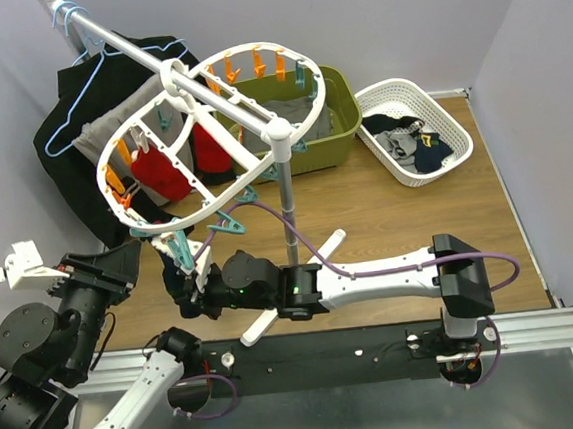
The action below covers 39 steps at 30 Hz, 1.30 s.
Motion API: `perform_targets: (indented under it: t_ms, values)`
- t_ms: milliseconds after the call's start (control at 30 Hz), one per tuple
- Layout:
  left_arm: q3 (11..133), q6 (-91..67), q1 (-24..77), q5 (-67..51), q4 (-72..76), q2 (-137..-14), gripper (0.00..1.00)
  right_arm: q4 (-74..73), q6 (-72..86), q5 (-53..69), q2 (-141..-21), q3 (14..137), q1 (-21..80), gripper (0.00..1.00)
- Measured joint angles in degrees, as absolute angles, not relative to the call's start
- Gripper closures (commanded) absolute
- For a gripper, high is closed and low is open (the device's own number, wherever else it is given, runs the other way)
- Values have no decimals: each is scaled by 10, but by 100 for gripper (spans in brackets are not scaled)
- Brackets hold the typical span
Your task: Remove the socks clipped to the hanger
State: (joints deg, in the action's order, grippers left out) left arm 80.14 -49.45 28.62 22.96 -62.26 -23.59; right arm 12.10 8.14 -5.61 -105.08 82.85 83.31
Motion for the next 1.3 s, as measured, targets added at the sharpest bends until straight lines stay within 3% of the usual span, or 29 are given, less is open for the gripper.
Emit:
perform_targets:
  t_ms: [533, 900, 1033, 1300]
  values:
    - [767, -571, 298, 277, -615, -271, 43, 121, 81, -52, -1030, 802, 834, 99]
    - [769, -564, 298, 320, -597, -295, 43, 119, 81, -51, -1023, 798, 834, 99]
    - [765, -552, 298, 337, -584, -298, 52, 119, 81, -50, -1018, 795, 834, 99]
    - [750, -509, 298, 356, -528, -297, 86, 119, 81, -50, -1015, 795, 834, 99]
